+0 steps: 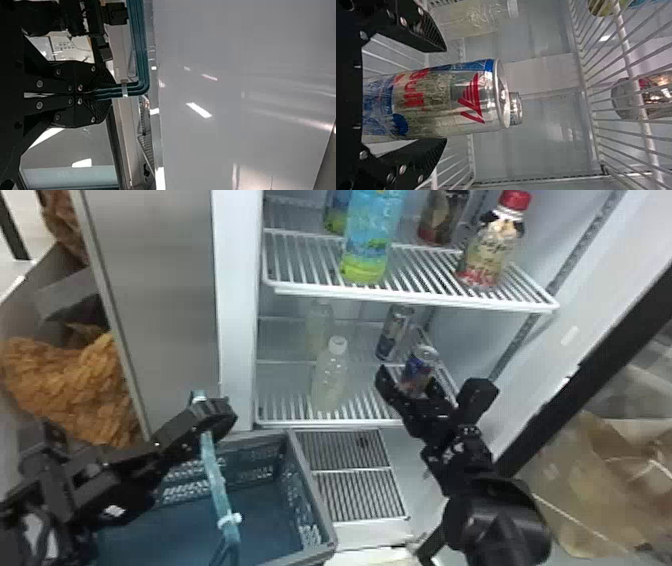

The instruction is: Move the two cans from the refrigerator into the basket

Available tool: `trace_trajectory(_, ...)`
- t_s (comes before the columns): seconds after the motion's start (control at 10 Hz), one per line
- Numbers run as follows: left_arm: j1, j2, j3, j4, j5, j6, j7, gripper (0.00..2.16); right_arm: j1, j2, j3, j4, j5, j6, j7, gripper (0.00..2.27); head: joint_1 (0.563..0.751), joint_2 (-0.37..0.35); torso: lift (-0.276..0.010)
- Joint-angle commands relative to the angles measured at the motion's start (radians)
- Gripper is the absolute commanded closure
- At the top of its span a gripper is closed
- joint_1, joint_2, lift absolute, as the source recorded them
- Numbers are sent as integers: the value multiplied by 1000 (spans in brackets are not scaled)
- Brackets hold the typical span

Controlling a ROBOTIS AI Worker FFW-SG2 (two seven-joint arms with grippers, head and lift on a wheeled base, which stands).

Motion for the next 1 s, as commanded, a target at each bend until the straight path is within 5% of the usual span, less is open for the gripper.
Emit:
trace_trajectory(0.0, 2, 0, 2, 0, 2, 0, 0, 1199, 3, -4, -1, -9, -15, 43, 1, 993, 695, -258, -218)
trace_trajectory(0.1, 5, 0, 2, 0, 2, 0, 0, 1199, 17, -4, -3, -28, -9, 43, -1, 1266, 695, -257, -218)
trace_trajectory(0.9, 9, 0, 2, 0, 2, 0, -2, 1199, 251, -2, -19, -411, -69, 144, -13, 1282, 695, -271, -218)
